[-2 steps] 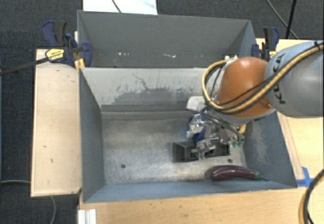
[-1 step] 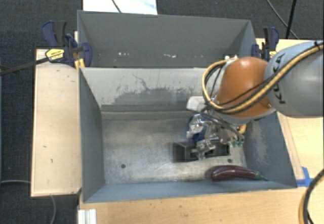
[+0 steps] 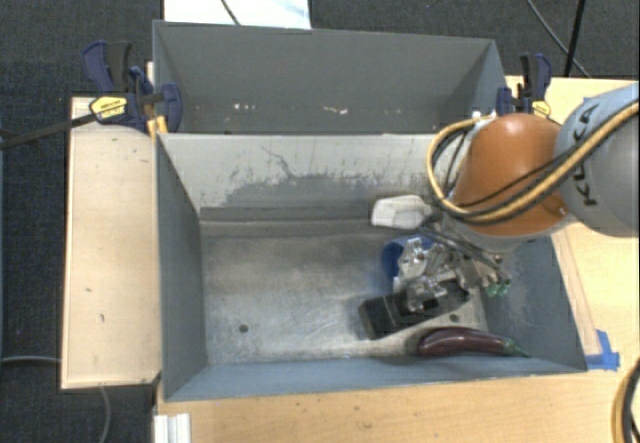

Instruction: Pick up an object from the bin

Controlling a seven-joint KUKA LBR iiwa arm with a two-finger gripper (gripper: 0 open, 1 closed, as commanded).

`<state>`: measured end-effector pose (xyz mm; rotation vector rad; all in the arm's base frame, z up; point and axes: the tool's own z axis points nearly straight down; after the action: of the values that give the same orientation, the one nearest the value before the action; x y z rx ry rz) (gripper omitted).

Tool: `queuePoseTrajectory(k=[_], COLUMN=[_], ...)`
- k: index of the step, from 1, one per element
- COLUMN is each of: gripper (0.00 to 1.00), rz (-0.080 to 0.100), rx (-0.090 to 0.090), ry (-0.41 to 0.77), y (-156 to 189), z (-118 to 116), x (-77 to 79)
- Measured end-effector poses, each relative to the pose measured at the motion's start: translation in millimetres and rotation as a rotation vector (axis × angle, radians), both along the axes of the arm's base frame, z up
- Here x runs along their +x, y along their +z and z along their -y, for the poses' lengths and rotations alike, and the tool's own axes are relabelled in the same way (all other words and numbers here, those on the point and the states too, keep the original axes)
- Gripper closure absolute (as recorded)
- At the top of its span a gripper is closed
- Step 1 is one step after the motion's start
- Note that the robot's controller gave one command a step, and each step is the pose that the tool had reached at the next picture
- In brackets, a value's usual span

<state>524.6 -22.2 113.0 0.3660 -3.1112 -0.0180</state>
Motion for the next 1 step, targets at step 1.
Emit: queuePoseTrajectory(k=[1], gripper=[1.00], rz=[0.004], rx=[-0.007], ry=[0.006], y=[16.2], z=[-6.3], x=[12.1])
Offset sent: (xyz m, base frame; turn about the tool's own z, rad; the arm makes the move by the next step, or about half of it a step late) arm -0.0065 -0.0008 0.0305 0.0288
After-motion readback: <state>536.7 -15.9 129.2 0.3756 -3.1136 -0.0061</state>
